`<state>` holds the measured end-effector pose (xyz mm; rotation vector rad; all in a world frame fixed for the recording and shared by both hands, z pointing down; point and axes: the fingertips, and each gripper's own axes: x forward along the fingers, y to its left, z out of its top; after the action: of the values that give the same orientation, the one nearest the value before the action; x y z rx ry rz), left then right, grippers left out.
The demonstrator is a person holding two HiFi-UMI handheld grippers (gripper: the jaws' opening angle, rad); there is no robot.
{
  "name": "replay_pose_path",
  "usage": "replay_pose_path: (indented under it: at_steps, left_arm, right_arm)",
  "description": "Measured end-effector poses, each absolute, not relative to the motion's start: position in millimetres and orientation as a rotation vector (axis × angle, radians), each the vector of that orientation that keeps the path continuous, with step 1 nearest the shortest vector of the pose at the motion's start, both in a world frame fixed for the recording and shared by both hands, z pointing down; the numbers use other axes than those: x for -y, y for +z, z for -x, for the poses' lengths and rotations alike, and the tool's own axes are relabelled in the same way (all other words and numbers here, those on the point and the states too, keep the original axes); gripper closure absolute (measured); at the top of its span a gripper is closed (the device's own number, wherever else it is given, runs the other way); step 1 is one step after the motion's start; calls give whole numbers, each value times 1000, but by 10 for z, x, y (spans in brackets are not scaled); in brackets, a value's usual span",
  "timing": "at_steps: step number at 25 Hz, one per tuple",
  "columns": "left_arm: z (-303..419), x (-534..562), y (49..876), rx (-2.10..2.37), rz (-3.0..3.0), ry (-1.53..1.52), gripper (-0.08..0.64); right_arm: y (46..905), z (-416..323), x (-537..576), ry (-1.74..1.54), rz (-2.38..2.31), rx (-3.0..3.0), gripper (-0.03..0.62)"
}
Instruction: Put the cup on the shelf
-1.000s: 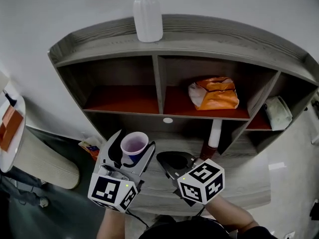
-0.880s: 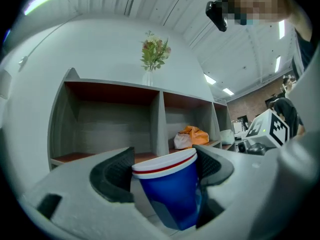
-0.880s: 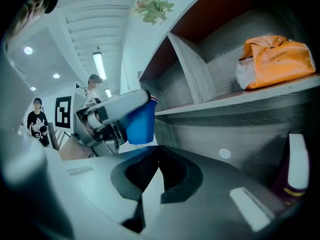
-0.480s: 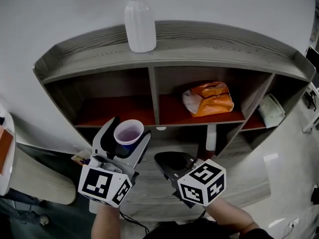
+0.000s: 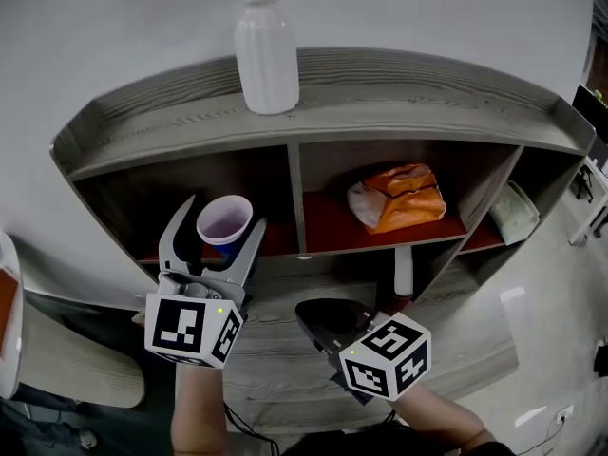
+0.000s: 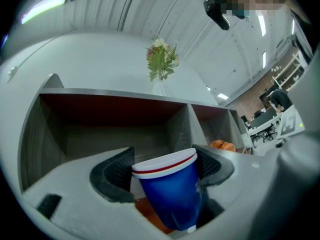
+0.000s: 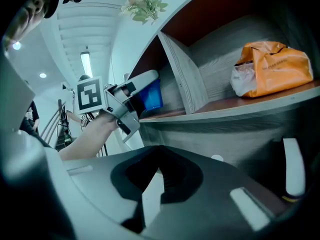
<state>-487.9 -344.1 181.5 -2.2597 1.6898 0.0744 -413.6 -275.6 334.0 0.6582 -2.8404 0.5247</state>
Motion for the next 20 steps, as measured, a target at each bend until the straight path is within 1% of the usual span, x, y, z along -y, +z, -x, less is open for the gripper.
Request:
replay_pose_path:
  at_steps: [6,13,20]
  left_arm:
    - [4955,3733,1966,-1700,2239,-45,199]
    - [4955,3904,2084,-1679,2301,-72,195]
    - [4958,3955,2175,-1694,2265,-227,192]
  right_arm:
    - [3379,4111,2827,529,-701,2824,592]
    - [3427,4086,2881,544,-728,2812,592]
    - [3426,4056,2915,550,-738,2815,592]
